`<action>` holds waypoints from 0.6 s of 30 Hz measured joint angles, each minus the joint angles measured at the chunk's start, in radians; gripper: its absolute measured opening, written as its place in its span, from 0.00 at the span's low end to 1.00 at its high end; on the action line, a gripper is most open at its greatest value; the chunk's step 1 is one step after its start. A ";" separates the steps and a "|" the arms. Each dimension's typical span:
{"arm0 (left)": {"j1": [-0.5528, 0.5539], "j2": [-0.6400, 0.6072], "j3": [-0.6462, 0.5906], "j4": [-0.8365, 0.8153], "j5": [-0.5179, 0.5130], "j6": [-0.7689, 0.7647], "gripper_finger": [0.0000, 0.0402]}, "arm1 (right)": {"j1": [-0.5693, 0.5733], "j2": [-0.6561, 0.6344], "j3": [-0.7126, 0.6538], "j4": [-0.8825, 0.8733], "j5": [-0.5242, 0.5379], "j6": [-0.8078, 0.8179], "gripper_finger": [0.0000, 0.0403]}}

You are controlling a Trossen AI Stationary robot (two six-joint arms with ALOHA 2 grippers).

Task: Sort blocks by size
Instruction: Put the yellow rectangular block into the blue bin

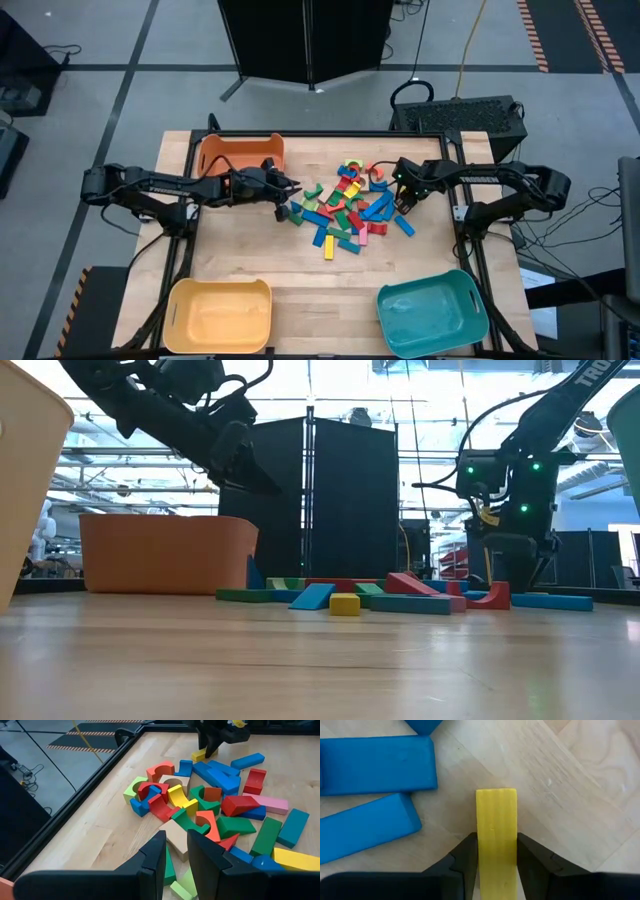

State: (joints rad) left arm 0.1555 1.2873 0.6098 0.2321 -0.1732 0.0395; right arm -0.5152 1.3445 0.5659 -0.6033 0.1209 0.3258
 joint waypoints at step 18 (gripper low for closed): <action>0.001 0.000 0.000 0.114 0.000 0.002 0.20 | 0.073 -0.227 -0.002 -0.107 -0.076 0.172 0.24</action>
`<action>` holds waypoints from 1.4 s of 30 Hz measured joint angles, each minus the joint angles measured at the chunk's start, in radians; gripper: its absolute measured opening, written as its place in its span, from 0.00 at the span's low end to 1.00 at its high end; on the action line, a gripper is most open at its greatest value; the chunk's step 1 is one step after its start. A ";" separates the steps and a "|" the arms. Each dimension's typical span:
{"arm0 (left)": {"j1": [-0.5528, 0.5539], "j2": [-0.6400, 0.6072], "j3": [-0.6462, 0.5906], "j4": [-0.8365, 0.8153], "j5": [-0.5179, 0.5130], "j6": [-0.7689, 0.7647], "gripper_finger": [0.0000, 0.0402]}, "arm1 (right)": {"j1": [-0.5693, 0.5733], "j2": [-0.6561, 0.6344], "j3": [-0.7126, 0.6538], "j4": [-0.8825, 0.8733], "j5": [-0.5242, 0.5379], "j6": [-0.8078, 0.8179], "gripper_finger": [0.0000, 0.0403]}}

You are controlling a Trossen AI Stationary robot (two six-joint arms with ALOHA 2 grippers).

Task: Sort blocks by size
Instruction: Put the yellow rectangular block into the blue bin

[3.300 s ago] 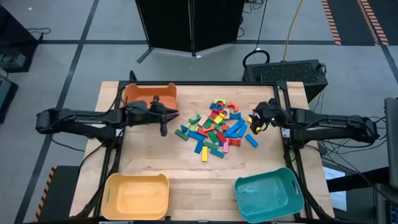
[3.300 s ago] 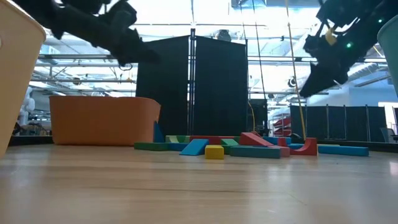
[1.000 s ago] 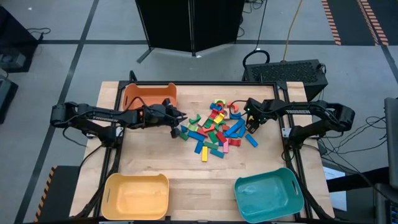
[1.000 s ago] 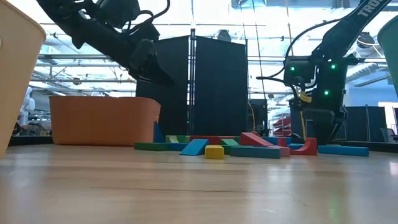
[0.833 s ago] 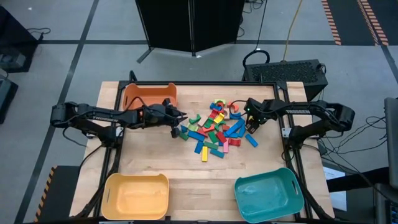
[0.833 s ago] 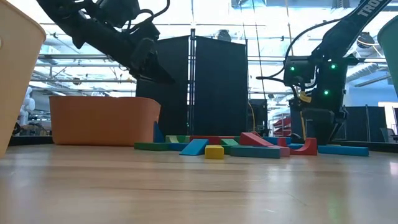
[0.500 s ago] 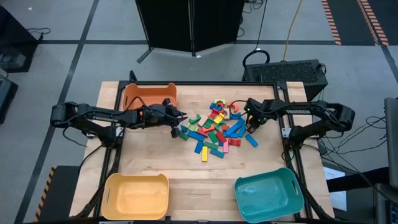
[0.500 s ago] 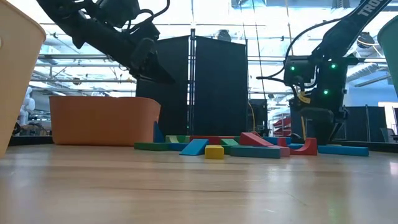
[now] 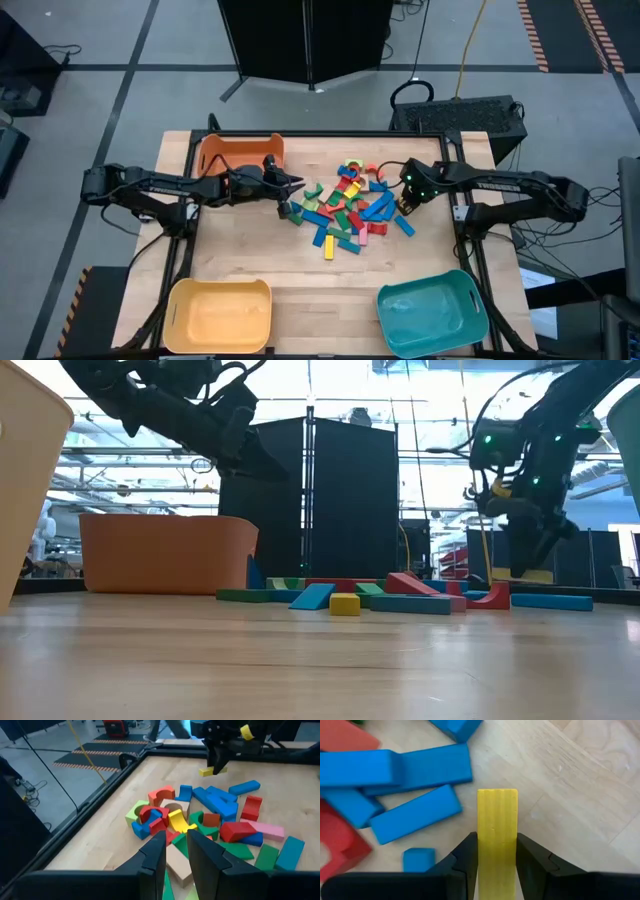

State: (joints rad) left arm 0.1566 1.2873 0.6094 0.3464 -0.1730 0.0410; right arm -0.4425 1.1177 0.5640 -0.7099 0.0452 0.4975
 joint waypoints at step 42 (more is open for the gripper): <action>-0.003 0.000 0.000 0.039 0.000 0.043 0.20 | 0.802 -0.103 0.194 -0.065 0.005 0.736 0.24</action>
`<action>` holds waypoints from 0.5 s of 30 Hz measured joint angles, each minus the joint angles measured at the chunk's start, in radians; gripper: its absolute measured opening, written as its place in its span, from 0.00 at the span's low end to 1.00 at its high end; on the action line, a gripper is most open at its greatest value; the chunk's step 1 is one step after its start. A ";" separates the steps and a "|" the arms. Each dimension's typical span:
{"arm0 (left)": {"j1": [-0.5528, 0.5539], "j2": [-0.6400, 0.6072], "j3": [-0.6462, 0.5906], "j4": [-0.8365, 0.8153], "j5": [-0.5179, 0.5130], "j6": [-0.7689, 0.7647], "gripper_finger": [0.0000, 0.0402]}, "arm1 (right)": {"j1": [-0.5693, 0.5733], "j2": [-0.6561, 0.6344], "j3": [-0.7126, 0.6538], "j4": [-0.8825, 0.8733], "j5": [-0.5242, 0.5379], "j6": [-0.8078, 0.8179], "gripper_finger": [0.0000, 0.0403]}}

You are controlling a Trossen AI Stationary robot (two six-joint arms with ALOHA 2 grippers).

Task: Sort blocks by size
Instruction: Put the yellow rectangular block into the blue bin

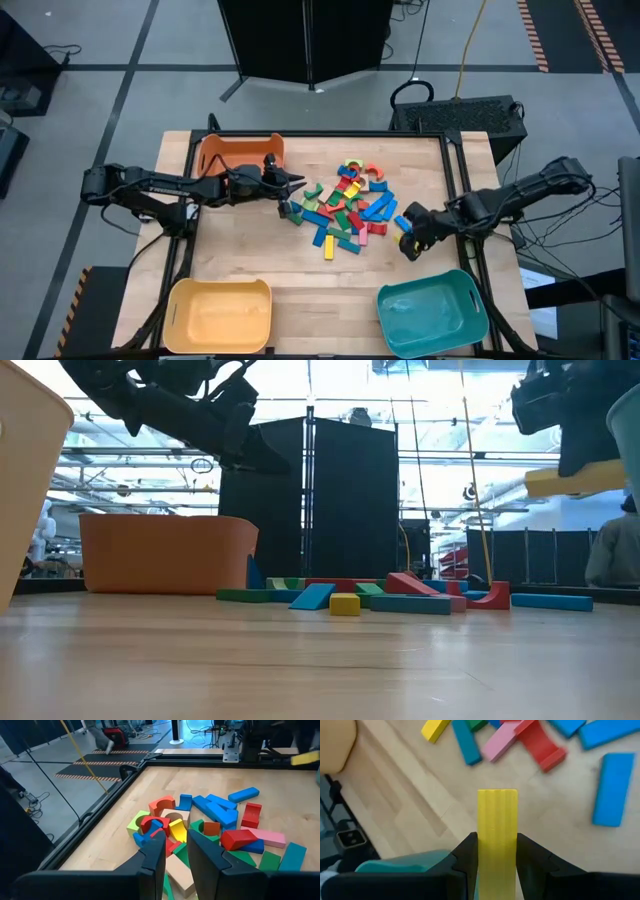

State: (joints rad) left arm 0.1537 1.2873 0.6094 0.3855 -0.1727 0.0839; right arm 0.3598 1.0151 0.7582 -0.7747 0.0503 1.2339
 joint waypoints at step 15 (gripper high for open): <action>-0.001 0.000 0.000 0.067 0.000 0.001 0.20 | 0.247 0.156 0.099 0.077 0.002 0.117 0.24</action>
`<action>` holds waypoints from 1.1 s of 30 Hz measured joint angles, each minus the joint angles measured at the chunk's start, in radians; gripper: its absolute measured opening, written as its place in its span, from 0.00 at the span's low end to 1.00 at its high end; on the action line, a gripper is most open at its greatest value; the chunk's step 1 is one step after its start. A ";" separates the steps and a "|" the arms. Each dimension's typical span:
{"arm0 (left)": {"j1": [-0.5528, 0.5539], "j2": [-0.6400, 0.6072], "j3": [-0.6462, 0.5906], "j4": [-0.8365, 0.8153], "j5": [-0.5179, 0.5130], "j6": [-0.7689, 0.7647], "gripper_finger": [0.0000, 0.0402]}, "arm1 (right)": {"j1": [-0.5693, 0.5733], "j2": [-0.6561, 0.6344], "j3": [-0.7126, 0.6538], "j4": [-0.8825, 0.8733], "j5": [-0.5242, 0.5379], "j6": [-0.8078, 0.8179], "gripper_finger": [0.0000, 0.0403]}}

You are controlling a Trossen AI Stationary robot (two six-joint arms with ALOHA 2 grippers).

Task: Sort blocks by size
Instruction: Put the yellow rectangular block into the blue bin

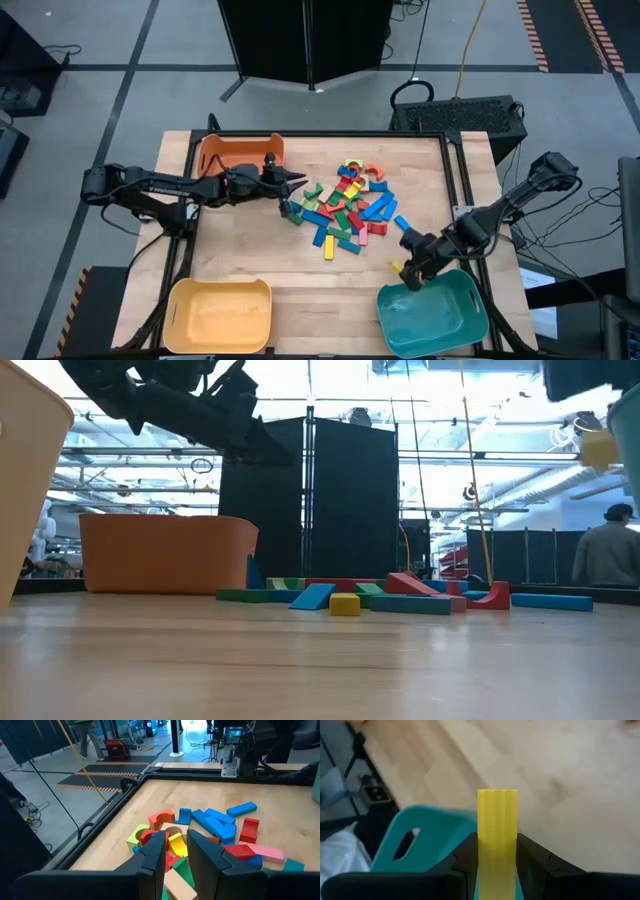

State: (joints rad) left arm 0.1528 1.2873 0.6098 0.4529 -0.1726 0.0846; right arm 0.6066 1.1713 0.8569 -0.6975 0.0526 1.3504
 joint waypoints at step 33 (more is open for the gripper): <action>-0.120 0.000 0.000 -0.002 0.001 -0.027 0.20 | 0.346 0.489 0.115 0.037 -0.005 0.237 0.24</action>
State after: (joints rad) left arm 0.0327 1.2873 0.6098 0.4511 -0.1719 0.0574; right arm 0.9524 1.6608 0.9722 -0.6609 0.0478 1.5871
